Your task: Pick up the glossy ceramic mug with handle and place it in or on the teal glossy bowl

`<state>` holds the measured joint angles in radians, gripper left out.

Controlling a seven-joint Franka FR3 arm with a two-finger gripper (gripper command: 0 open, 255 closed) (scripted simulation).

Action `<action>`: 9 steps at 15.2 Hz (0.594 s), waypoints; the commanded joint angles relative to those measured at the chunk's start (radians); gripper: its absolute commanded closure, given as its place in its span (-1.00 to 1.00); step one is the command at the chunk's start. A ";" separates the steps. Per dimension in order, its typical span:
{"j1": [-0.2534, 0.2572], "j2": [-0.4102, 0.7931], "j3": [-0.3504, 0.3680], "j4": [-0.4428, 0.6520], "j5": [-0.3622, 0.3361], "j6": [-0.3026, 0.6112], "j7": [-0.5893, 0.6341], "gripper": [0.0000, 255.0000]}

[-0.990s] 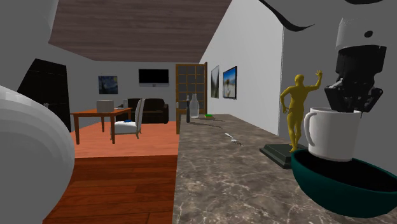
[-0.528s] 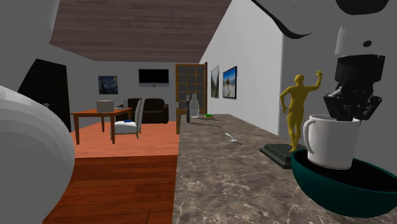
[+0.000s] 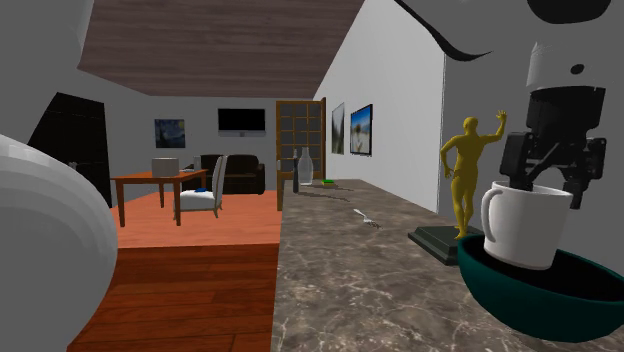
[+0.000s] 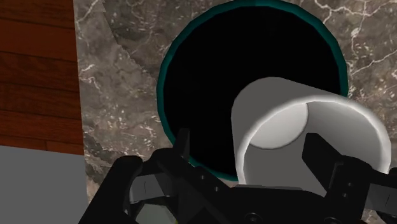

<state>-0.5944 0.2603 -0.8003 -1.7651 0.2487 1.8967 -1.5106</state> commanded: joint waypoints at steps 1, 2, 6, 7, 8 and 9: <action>0.000 0.000 0.000 0.000 0.000 0.000 0.000 -1.00; -0.001 -0.007 -0.003 0.027 -0.007 -0.031 0.005 -1.00; -0.008 -0.016 -0.010 0.111 -0.019 -0.121 0.014 -1.00; -0.008 -0.016 -0.010 0.111 -0.019 -0.121 0.014 -1.00; -0.008 -0.016 -0.010 0.111 -0.019 -0.121 0.014 -1.00; -0.008 -0.016 -0.010 0.111 -0.019 -0.121 0.014 -1.00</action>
<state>-0.6026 0.2451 -0.8102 -1.6554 0.2307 1.7780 -1.4975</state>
